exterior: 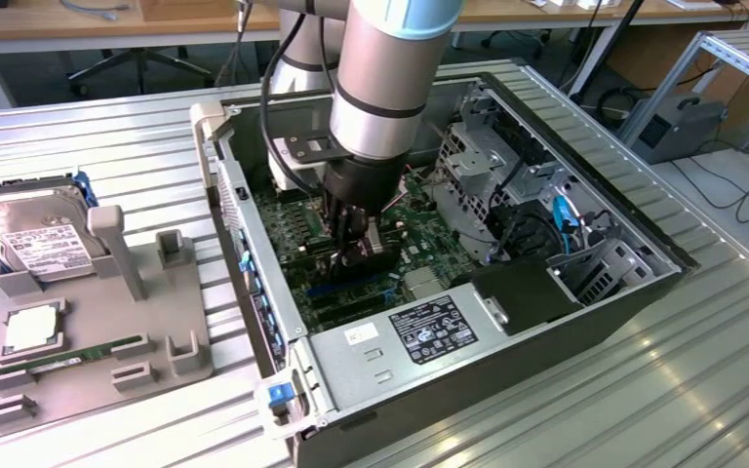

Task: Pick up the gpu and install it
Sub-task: 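Insert the gpu into the slot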

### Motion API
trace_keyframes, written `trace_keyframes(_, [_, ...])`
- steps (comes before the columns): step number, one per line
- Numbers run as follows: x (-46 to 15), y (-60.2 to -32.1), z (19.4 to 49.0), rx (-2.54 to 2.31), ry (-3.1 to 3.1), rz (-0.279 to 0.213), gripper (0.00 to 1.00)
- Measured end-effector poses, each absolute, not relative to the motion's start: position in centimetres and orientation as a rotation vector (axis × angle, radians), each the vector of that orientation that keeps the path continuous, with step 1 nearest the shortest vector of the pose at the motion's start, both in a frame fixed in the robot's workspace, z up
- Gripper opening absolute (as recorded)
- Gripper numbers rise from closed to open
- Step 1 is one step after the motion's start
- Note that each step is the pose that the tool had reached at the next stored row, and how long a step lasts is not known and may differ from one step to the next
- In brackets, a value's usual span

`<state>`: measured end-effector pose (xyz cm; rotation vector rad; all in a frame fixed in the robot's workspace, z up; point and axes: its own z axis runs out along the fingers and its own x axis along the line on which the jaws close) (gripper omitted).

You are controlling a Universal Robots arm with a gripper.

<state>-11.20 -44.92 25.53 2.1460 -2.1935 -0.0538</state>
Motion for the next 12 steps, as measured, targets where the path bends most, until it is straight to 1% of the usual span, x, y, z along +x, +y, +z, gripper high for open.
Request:
trace_keyframes(9, [-11.2, -44.9, 25.38, 2.147, -2.195, -0.055, 0.27])
trace_keyframes(10, [-11.2, -44.91, 25.38, 2.147, -2.195, -0.054, 0.27])
trace_keyframes(11, [-11.2, -44.91, 25.39, 2.147, -2.194, -0.054, 0.34])
trace_keyframes(12, [-11.21, -44.92, 25.42, 2.146, -2.194, -0.054, 0.34])
